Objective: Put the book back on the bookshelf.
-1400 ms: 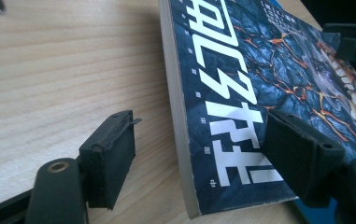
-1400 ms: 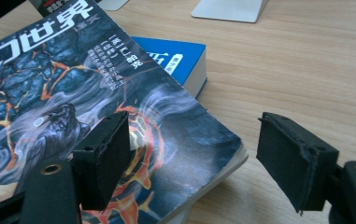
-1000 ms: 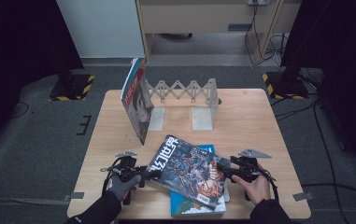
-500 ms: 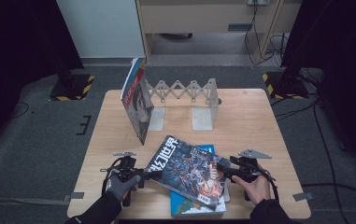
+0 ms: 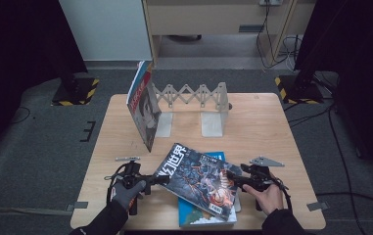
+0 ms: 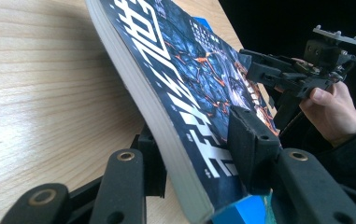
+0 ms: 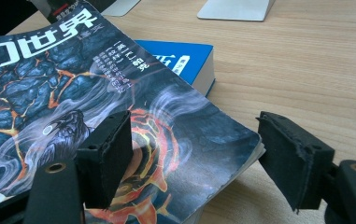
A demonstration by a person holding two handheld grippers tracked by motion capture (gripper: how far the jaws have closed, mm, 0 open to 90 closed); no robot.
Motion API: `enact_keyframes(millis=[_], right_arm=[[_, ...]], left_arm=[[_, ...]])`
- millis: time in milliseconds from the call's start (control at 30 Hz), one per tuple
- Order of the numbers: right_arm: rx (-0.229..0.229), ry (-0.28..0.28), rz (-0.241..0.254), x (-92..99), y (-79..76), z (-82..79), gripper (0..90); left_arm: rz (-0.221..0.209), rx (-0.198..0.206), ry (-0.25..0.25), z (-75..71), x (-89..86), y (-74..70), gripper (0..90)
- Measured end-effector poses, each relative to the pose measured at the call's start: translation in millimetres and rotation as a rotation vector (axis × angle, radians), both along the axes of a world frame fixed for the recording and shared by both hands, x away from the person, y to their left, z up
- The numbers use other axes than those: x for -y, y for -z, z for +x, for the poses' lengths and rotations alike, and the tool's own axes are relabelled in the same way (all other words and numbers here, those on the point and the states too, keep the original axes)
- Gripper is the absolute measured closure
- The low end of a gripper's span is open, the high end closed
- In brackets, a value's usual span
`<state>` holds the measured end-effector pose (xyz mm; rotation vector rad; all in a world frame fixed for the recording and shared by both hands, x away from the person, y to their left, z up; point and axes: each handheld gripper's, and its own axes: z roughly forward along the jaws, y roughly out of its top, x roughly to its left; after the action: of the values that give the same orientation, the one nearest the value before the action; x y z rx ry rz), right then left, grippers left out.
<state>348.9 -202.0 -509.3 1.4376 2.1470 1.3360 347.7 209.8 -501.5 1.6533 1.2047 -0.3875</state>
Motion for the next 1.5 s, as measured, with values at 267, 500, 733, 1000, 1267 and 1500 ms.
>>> enact_keyframes(millis=[267,500,733,1000,1267,1500], right_arm=[[-0.002,-0.004,0.0,0.1,-0.2,0.0,27.8],[-0.004,-0.01,-0.001,0.5,-1.1,0.2,27.7],[-0.002,0.019,-0.009,10.6,-2.5,1.4,28.2],[0.003,0.072,-0.029,23.0,-2.7,3.5,26.0],[-0.021,0.133,-0.101,40.1,4.4,7.9,23.4],[-0.039,0.133,-0.158,46.6,9.4,10.6,22.2]], left_arm=[[0.003,-0.017,0.02,1.7,1.9,-5.1,64.3],[-0.018,0.013,0.019,-1.6,3.4,-18.9,71.0],[-0.047,0.043,0.02,-4.4,5.1,-35.1,75.9],[-0.074,0.072,0.02,-4.3,6.1,-54.0,79.8],[-0.115,0.117,0.023,-7.6,7.0,-76.6,82.1],[-0.131,0.148,0.003,-5.4,7.3,-93.5,81.9]])
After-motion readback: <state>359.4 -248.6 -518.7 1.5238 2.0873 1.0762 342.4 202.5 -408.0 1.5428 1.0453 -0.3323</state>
